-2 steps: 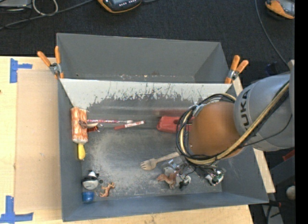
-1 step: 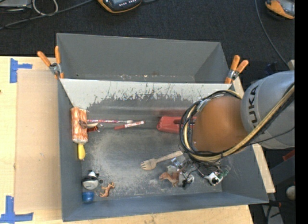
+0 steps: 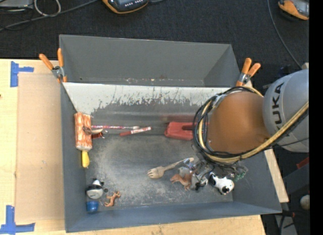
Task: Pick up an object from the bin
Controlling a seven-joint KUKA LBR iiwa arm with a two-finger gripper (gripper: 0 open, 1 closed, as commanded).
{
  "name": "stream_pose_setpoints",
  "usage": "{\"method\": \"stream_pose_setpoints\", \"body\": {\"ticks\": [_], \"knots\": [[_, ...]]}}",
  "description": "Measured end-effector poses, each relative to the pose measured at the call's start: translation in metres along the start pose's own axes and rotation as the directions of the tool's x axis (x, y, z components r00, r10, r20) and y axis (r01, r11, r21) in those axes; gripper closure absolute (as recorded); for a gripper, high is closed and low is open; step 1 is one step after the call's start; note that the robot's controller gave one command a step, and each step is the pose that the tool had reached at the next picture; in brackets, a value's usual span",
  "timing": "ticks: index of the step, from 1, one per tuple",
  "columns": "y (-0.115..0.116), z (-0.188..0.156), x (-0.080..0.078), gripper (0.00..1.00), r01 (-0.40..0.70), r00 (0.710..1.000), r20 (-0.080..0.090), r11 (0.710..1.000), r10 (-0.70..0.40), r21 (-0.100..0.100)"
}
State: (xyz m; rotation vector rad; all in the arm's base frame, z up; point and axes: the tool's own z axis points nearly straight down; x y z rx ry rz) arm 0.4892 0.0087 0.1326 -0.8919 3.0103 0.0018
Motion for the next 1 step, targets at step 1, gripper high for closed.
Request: {"method": "stream_pose_setpoints", "body": {"ticks": [1], "knots": [[-0.0003,-0.0218,-0.0006,1.0,-0.001,1.0,0.003,1.0,0.001,0.002]]}}
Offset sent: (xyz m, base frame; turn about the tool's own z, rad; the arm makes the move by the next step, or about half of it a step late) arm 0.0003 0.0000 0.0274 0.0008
